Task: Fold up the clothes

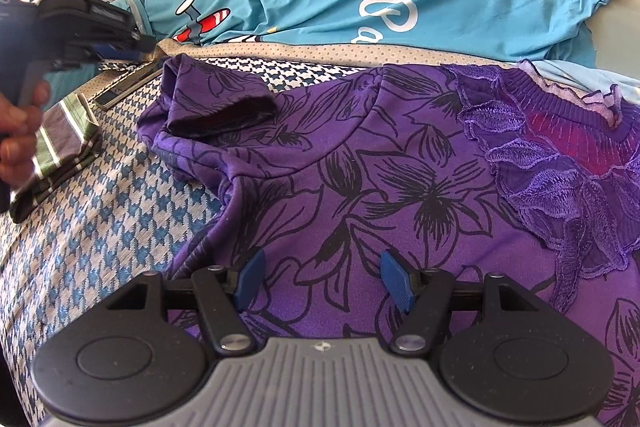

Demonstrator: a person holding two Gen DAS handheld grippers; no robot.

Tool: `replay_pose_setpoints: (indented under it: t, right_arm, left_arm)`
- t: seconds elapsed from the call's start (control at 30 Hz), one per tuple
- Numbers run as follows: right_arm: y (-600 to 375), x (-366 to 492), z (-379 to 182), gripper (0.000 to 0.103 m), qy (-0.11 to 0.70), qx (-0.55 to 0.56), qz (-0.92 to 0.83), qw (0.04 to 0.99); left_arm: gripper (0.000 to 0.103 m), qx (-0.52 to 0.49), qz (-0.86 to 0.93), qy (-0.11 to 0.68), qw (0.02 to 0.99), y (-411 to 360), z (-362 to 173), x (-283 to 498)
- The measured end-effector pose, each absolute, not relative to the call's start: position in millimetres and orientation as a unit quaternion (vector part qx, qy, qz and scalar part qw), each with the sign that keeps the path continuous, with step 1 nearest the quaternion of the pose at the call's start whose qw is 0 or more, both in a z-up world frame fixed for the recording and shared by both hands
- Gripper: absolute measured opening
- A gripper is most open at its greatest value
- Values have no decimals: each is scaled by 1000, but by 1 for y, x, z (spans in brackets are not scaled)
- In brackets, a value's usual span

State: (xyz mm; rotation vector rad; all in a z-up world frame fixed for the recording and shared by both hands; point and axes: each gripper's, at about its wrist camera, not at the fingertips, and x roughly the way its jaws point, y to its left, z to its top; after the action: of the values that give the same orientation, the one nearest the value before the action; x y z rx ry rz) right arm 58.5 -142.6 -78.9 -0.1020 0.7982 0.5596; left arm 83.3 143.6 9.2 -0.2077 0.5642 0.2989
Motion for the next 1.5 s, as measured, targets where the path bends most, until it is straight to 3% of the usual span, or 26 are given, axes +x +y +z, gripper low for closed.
replay_pose_setpoints:
  t: [0.17, 0.3, 0.57, 0.87, 0.93, 1.07, 1.17, 1.5]
  right_arm:
    - [-143, 58, -70, 63, 369, -28, 268, 890]
    - [-138, 56, -64, 63, 363, -21, 269, 892]
    - [-126, 55, -63, 63, 369, -27, 272, 888]
    - [-124, 58, -71, 63, 378, -22, 276, 884]
    - [-125, 59, -72, 63, 379, -18, 276, 883]
    - [-126, 60, -73, 63, 381, -15, 276, 883]
    - [-126, 60, -69, 63, 372, -14, 276, 886]
    - [-114, 51, -48, 63, 316, 6, 311, 896]
  left_arm:
    - [17, -148, 162, 284, 933, 178, 15, 72]
    - [32, -192, 120, 311, 923, 183, 3, 73]
    - [50, -192, 49, 344, 918, 156, -12, 89]
    - [57, -205, 53, 381, 900, 141, -33, 116]
    - [55, -207, 54, 383, 898, 140, -36, 120]
    - [20, -221, 60, 388, 893, 143, -43, 125]
    - [10, -226, 55, 375, 897, 145, -39, 122]
    - [10, -248, 62, 321, 912, 179, 9, 92]
